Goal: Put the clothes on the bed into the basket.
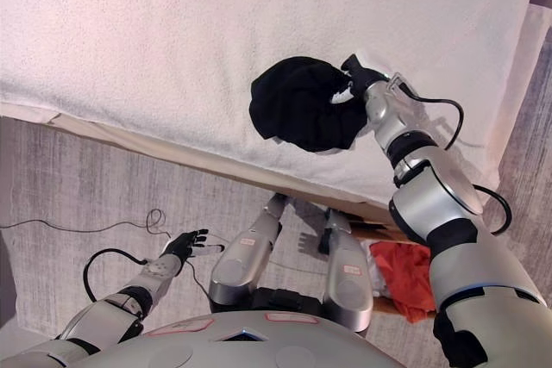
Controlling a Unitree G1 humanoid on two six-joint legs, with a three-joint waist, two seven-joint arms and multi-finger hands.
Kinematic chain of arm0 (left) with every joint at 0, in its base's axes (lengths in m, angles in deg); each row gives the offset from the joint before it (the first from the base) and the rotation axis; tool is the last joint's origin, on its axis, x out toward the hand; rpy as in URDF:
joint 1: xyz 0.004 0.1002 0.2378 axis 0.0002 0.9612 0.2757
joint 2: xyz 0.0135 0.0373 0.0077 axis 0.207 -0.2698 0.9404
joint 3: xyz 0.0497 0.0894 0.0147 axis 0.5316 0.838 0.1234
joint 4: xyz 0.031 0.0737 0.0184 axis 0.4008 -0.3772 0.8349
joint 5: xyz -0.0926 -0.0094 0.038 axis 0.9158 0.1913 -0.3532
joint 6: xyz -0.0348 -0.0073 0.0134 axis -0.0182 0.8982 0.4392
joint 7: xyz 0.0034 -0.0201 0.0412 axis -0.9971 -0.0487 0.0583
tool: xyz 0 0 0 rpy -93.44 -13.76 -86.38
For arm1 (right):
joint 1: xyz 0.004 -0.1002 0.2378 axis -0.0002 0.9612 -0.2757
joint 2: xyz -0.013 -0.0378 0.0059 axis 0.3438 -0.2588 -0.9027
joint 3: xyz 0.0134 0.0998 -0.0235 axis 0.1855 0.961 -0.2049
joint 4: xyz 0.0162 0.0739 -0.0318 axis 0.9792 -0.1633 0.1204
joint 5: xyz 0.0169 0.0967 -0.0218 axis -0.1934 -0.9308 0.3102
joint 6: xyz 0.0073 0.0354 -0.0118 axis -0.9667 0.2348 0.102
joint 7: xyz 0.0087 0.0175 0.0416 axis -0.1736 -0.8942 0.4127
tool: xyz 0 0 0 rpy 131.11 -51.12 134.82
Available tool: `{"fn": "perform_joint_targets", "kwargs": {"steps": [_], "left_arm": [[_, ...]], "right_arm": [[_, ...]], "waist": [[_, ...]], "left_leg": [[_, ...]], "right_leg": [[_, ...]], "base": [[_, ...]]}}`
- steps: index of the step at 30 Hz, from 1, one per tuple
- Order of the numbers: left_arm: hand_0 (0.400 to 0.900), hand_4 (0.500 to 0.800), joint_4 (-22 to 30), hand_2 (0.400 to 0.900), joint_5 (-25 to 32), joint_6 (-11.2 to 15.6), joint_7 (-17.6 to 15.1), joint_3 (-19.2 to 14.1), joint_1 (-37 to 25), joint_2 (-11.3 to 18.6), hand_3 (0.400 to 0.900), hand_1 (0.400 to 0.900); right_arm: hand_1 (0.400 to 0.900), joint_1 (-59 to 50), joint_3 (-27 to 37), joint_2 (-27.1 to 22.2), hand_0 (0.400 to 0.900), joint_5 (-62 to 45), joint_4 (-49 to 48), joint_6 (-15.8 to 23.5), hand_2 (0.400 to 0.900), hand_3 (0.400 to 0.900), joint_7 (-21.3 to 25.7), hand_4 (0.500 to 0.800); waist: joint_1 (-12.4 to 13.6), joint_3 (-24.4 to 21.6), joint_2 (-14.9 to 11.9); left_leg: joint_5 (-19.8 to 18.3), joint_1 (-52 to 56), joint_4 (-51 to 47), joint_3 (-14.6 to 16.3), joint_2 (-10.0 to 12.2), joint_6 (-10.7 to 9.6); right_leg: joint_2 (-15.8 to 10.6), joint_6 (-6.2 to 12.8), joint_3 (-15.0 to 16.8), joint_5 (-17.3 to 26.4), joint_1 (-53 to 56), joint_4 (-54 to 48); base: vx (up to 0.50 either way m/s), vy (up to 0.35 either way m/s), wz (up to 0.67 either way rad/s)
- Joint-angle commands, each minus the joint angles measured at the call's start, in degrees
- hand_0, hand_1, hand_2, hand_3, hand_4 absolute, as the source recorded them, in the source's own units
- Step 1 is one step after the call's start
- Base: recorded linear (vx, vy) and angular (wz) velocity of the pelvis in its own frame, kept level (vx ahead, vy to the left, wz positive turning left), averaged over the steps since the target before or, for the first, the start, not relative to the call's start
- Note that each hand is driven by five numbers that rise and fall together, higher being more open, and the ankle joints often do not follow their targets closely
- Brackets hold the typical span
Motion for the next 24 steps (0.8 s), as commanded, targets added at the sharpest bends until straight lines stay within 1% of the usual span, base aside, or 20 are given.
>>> {"fn": "perform_joint_targets", "kwargs": {"steps": [1, 7, 11, 14, 19, 23, 24], "left_arm": [[0.9, 0.8, -2.5, 0.9, -0.6, -0.6, -1.3, 1.5, 1.5, 2.0, 0.9, 0.9], [0.9, 0.8, -3.1, 0.9, -1.2, -0.7, -1.1, 1.0, 1.2, 2.2, 0.9, 0.9], [0.9, 0.8, -4.0, 0.9, -2.0, -0.9, -0.8, 0.1, 1.1, 2.3, 0.9, 0.9], [0.9, 0.8, -5.0, 0.9, -2.5, -1.1, -0.4, -1.0, 1.3, 2.5, 0.9, 0.9], [0.9, 0.8, -6.5, 0.9, -3.7, -1.7, 0.6, -3.7, 3.1, 2.9, 0.9, 0.9], [0.9, 0.8, -7.3, 0.9, -4.7, -2.0, 1.2, -5.2, 4.3, 3.2, 0.9, 0.9], [0.9, 0.8, -7.3, 0.9, -4.7, -2.0, 1.2, -5.2, 4.3, 3.2, 0.9, 0.9]], "right_arm": [[0.4, -5.1, -1.3, 1.3, 0.4, -1.2, 1.4, 1.0, 0.4, 0.4, 0.2, 0.5], [0.4, -5.2, -1.0, 0.5, 0.4, -2.0, 0.3, 0.8, 0.4, 0.4, -0.2, 0.5], [0.4, -5.8, -1.0, -0.5, 0.4, -2.6, -1.8, 0.9, 0.4, 0.4, -0.8, 0.5], [0.4, -6.3, -1.4, -1.3, 0.4, -2.8, -3.9, 1.1, 0.4, 0.4, -1.6, 0.5], [0.4, -5.8, -1.5, -2.6, 0.4, -2.4, -6.6, 1.0, 0.4, 0.4, -3.6, 0.5], [0.4, -4.6, -1.4, -4.7, 0.4, -1.0, -6.3, 0.6, 0.4, 0.4, -5.2, 0.5], [0.4, -4.6, -1.4, -4.7, 0.4, -1.0, -6.3, 0.6, 0.4, 0.4, -5.2, 0.5]], "waist": [[0.0, -2.1, -1.3], [-0.6, -2.9, -2.1], [-1.5, -3.8, -3.3], [-2.5, -5.2, -5.0], [-4.3, -8.3, -7.5], [-5.4, -10.8, -8.4], [-5.3, -10.8, -8.4]], "left_leg": [[-3.5, 1.1, 1.5, 7.6, -1.7, 3.8], [-3.8, 1.8, 1.6, 8.1, -1.6, 3.8], [-4.7, 2.5, 2.2, 9.4, -1.5, 4.3], [-6.2, 3.7, 3.1, 11.5, -1.4, 4.9], [-8.8, 7.7, 3.5, 16.6, -1.0, 6.1], [-9.9, 10.5, 2.6, 20.3, -0.3, 6.7], [-9.9, 10.6, 2.6, 20.4, -0.3, 6.7]], "right_leg": [[-3.0, 2.43, 4.9, -4.3, -2.2, 6.2], [-3.0, 2.45, 5.5, -4.2, -1.5, 6.1], [-2.8, 2.57, 6.5, -3.9, -0.9, 6.1], [-2.6, 2.82, 8.3, -3.2, -0.1, 5.7], [-1.5, 3.6, 12.6, -1.8, 1.9, 4.3], [-0.6, 4.19, 15.7, -0.8, 3.1, 3.0], [-0.6, 4.19, 15.8, -0.7, 3.2, 3.0]], "base": [[-0.01, 0.013, -0.05], [-0.01, 0.012, -0.06], [-0.02, 0.035, -0.26], [0.0, 0.065, -0.59], [0.03, 0.062, -0.76], [0.02, 0.036, -0.55], [0.01, 0.019, -0.3]]}}
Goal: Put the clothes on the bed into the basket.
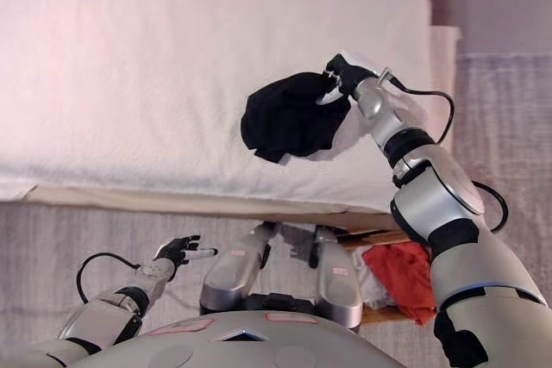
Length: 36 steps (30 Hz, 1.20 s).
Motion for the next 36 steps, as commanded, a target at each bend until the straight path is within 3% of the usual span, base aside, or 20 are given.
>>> {"fn": "perform_joint_targets", "kwargs": {"steps": [1, 9, 13, 21, 36], "left_arm": [[0.9, 0.8, -4.6, 0.9, -2.3, -0.4, 0.2, -0.1, 3.7, 2.6, 0.9, 0.9], [0.9, 0.8, -6.1, 0.9, -4.4, -0.9, 1.1, -2.4, 6.0, 2.6, 0.9, 0.9], [0.9, 0.8, -6.0, 0.9, -5.0, -0.9, 1.2, -2.4, 6.2, 2.4, 0.9, 0.9], [0.9, 0.8, -5.5, 0.9, -5.6, -0.8, 2.1, -1.6, 5.9, 1.5, 0.9, 0.9], [0.9, 0.8, -5.3, 0.9, -6.9, -1.2, 2.6, -2.5, 6.8, 1.9, 0.9, 0.9]], "right_arm": [[0.4, -4.3, -0.9, -4.3, 0.4, 0.2, -0.3, 1.4, 0.4, 0.4, 1.2, 0.5], [0.4, -1.2, 2.0, -11.4, 0.4, 2.6, 2.2, 1.0, 0.4, 0.4, 0.7, 0.5], [0.4, 0.3, 3.3, -14.6, 0.4, 3.4, 3.9, 0.9, 0.4, 0.4, 0.9, 0.5], [0.4, 5.9, 7.3, -23.1, 0.4, 6.0, 10.7, 0.3, 0.4, 0.4, 1.1, 0.5], [0.4, 14.7, 14.0, -31.8, 0.4, 8.5, 14.3, -0.8, 0.4, 0.4, 1.1, 0.5]], "waist": [[-1.4, -5.8, -0.8], [-5.0, -9.7, -0.4], [-6.1, -10.2, 0.2], [-7.7, -11.4, 0.9], [-9.4, -12.0, 2.7]], "left_leg": [[-7.0, 1.2, 2.3, 7.3, -0.3, 2.5], [-8.8, 6.8, 0.2, 14.9, 0.6, 4.0], [-8.9, 7.7, -0.6, 17.2, 0.6, 4.3], [-9.2, 9.0, -1.2, 17.7, 0.3, 4.5], [-9.8, 9.8, -1.3, 19.1, 0.3, 4.3]], "right_leg": [[-0.7, 2.74, 3.1, -1.3, -1.1, 1.5], [0.6, 4.86, 9.2, 0.2, 0.1, 1.0], [0.9, 5.62, 11.3, 1.0, 0.0, 0.6], [0.3, 5.99, 11.4, 1.6, 1.0, -0.6], [0.2, 5.96, 12.2, 1.9, 1.9, -1.7]], "base": [[0.02, 0.024, -0.31], [0.04, 0.057, -0.61], [-0.01, 0.044, -0.42], [0.02, 0.013, -0.05], [0.01, 0.001, -0.07]]}}
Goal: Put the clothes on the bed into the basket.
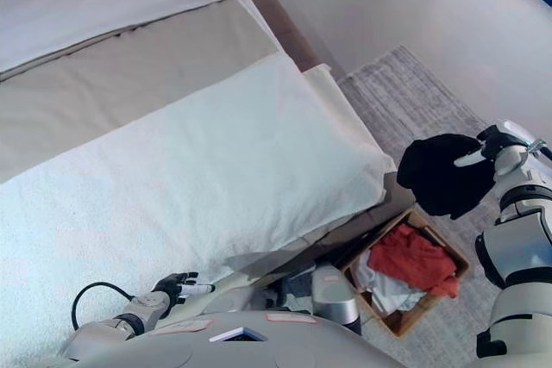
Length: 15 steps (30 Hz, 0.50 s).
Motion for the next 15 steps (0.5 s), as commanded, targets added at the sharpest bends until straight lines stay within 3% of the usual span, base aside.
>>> {"fn": "perform_joint_targets", "kwargs": {"steps": [1, 15], "left_arm": [[0.9, 0.8, -2.9, 0.9, -2.1, -0.1, -0.2, 0.2, 1.0, 3.1, 0.9, 0.9], [0.9, 0.8, -4.1, 0.9, -4.0, -1.2, 0.4, -1.3, 0.0, 4.8, 0.9, 0.9]], "right_arm": [[0.4, -1.1, 2.3, -6.7, 0.4, 0.4, 2.6, 0.1, 0.4, 0.4, 2.7, 0.5], [0.4, 12.0, 11.0, -4.8, 0.4, -0.7, 6.3, -1.1, 0.4, 0.4, 0.7, 0.5]], "waist": [[0.6, -2.3, -1.4], [0.7, -3.2, -2.1]], "left_leg": [[-7.4, -0.7, 4.7, 2.8, -0.2, 0.4], [-6.8, -0.4, 3.6, 0.6, 0.1, -0.1]], "right_leg": [[-1.1, 2.9, -1.5, -0.3, -2.1, 2.6], [-1.6, 1.87, -3.8, -1.0, -0.7, 2.0]], "base": [[0.01, -0.025, 0.09], [0.01, -0.019, 0.1]]}}
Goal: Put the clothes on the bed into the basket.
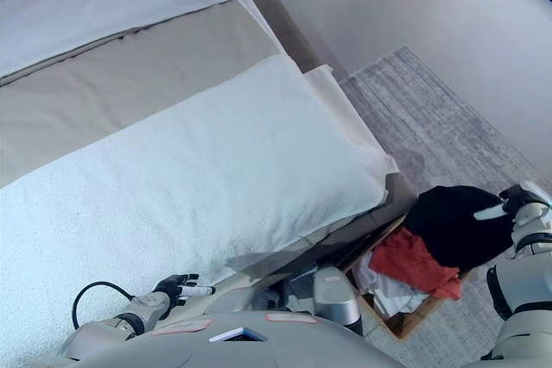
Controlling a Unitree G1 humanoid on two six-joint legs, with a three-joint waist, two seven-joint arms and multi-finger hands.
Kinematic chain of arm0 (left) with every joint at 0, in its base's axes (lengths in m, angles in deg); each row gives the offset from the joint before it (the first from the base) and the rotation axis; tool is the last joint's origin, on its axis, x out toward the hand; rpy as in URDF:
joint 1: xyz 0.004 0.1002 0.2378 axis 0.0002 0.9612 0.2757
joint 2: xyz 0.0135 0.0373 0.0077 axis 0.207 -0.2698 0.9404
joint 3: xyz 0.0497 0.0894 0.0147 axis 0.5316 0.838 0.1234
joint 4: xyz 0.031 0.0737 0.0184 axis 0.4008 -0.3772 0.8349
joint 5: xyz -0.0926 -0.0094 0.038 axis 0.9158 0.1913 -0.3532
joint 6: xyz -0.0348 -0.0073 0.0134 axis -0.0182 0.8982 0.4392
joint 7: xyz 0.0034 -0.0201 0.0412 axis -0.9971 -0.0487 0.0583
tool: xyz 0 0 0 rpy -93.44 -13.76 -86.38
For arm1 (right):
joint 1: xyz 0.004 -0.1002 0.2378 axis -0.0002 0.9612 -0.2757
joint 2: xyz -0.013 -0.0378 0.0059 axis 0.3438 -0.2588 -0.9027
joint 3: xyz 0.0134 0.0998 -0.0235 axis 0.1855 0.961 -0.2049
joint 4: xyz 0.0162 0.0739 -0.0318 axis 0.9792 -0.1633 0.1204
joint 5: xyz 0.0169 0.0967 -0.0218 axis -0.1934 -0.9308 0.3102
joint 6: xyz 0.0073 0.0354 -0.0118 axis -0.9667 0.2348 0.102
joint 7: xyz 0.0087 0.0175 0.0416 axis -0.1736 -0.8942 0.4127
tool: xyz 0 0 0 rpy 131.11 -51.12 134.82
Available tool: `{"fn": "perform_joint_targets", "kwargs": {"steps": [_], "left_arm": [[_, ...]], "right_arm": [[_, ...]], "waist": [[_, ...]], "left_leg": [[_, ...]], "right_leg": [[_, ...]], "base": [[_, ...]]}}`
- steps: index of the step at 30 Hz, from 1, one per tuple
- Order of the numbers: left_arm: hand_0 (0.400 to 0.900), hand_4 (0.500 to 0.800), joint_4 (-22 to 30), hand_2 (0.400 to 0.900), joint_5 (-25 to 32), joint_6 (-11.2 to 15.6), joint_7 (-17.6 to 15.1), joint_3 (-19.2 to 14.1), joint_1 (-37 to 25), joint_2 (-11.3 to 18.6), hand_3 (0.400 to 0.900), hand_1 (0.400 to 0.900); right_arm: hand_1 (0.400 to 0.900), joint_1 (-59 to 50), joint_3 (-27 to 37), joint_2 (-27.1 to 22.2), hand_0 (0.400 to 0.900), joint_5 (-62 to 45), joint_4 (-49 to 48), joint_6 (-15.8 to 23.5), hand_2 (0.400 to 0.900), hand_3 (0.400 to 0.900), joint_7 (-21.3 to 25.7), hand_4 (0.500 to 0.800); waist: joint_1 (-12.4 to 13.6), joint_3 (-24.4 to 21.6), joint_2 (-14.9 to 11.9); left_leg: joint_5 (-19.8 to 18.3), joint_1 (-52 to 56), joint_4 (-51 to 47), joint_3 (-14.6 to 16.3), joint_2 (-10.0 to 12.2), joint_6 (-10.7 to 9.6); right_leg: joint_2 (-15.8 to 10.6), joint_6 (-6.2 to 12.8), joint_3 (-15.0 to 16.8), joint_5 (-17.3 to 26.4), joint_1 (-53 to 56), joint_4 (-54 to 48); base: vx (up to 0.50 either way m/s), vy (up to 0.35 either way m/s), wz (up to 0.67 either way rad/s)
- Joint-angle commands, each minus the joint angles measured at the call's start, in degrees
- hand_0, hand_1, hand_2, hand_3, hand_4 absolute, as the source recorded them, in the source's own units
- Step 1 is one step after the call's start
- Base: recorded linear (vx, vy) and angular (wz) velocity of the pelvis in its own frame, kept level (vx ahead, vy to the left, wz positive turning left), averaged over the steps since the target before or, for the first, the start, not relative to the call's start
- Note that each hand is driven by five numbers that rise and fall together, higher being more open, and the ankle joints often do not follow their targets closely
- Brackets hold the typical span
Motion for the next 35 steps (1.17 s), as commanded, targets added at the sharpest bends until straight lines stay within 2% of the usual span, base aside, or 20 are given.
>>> {"fn": "perform_joint_targets", "kwargs": {"steps": [1, 4, 5, 6, 7, 35], "left_arm": [[0.9, 0.8, -3.6, 0.9, -2.8, -0.7, -0.5, -1.1, 0.3, 4.9, 0.9, 0.9], [0.9, 0.8, -3.6, 0.9, -3.1, -0.7, -0.6, -1.0, 0.0, 5.1, 0.9, 0.9], [0.9, 0.8, -3.5, 0.9, -3.1, -0.7, -0.5, -1.0, -0.1, 5.1, 0.9, 0.9], [0.9, 0.8, -3.6, 0.9, -3.2, -0.8, -0.6, -1.0, -0.2, 5.2, 0.9, 0.9], [0.9, 0.8, -3.6, 0.9, -3.2, -0.8, -0.6, -1.1, -0.3, 5.2, 0.9, 0.9], [0.9, 0.8, -4.1, 0.9, -3.8, -1.0, 0.1, -1.4, -0.9, 6.1, 0.9, 0.9]], "right_arm": [[0.4, -2.0, 1.0, -3.0, 0.4, -1.5, 2.7, -0.6, 0.4, 0.4, 2.2, 0.5], [0.4, -0.9, 1.6, -1.9, 0.4, -2.1, 3.0, -0.7, 0.4, 0.4, 2.1, 0.5], [0.427, -0.6, 1.8, -1.7, 0.427, -2.4, 3.2, -0.7, 0.427, 0.427, 2.1, 0.516], [0.649, -0.4, 2.0, -1.3, 0.649, -2.7, 3.3, -0.7, 0.649, 0.649, 2.3, 0.649], [0.9, -0.1, 2.3, -1.1, 0.9, -2.9, 3.5, -0.8, 0.9, 0.9, 2.3, 0.8], [0.9, 2.0, 2.8, 1.1, 0.9, -4.9, 2.9, -0.9, 0.9, 0.9, 0.5, 0.8]], "waist": [[0.9, -3.0, -2.4], [1.1, -3.2, -2.2], [1.1, -3.2, -2.2], [1.2, -3.2, -2.1], [1.2, -3.3, -2.1], [1.8, -4.1, -3.1]], "left_leg": [[-6.2, -0.1, 3.7, 2.1, -0.1, 0.1], [-6.1, -0.1, 3.6, 1.6, -0.1, 0.1], [-6.1, -0.1, 3.6, 1.5, 0.0, 0.1], [-6.0, -0.1, 3.5, 1.3, 0.0, 0.1], [-5.9, -0.1, 3.4, 1.2, 0.0, 0.0], [-5.5, 0.1, 3.2, -0.3, 0.1, -0.2]], "right_leg": [[-1.3, 1.83, -1.7, -1.1, -1.4, 2.8], [-1.5, 1.69, -2.2, -1.3, -1.0, 2.6], [-1.5, 1.65, -2.4, -1.4, -0.9, 2.6], [-1.6, 1.59, -2.5, -1.4, -0.8, 2.6], [-1.6, 1.53, -2.7, -1.5, -0.7, 2.5], [-1.9, 0.97, -4.2, -1.8, 0.4, 2.1]], "base": [[0.01, -0.017, 0.12], [0.01, -0.016, 0.09], [0.01, -0.013, 0.08], [0.01, -0.012, 0.08], [0.01, -0.009, 0.09], [0.0, -0.002, 0.01]]}}
